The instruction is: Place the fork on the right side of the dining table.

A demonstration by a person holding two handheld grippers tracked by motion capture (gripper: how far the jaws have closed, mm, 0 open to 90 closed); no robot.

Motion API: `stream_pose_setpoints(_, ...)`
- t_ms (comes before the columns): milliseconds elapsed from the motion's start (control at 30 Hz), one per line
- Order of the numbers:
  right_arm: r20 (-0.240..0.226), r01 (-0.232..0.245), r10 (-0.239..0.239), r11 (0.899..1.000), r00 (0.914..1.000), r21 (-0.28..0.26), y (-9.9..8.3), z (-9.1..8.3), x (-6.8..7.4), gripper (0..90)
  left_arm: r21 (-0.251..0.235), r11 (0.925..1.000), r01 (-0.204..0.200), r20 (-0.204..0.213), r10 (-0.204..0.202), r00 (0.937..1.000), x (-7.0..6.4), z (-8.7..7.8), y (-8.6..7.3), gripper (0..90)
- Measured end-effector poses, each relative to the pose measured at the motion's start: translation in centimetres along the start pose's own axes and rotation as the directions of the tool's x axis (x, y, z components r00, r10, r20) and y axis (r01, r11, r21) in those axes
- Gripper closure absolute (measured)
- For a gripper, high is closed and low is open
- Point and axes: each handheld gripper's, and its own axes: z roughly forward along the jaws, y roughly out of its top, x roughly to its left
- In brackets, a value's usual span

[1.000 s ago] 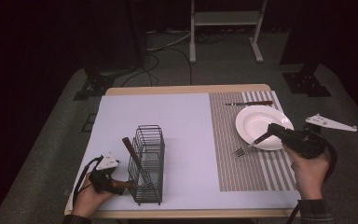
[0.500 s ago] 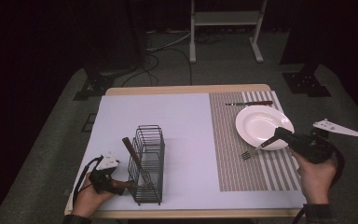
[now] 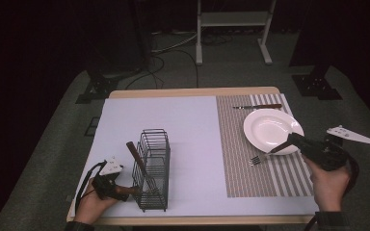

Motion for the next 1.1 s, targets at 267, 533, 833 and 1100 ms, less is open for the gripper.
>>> stream_pose_setpoints(267, 0.031, -0.016, 0.016, 1.0, 0.9994, 0.006, -0.6, -0.2, -0.9, 73.0, 0.0, 1.0, 0.0, 0.0, 0.0, 1.0, 0.0, 0.0, 0.0, 0.0)
stream_pose_setpoints(533, 0.069, -0.02, 0.018, 1.0, 0.9974, 0.017, -1.2, -0.3, -1.6, 68.9, 0.0, 1.0, 0.0, 0.0, 0.0, 1.0, 0.0, 0.0, 0.0, 0.0)
stream_pose_setpoints(833, 0.107, -0.012, 0.008, 0.999, 0.9942, 0.035, -1.8, -0.5, -2.3, 65.8, 0.0, 1.0, 0.0, 0.0, 0.0, 1.0, 0.0, 0.0, 0.0, 0.0)
stream_pose_setpoints(1100, 0.15, -0.004, -0.005, 0.998, 0.9886, 0.056, -2.4, -0.5, -2.9, 61.6, 0.0, 1.0, -0.001, -0.001, 0.001, 1.0, 0.0, 0.0, 0.0, 0.0)
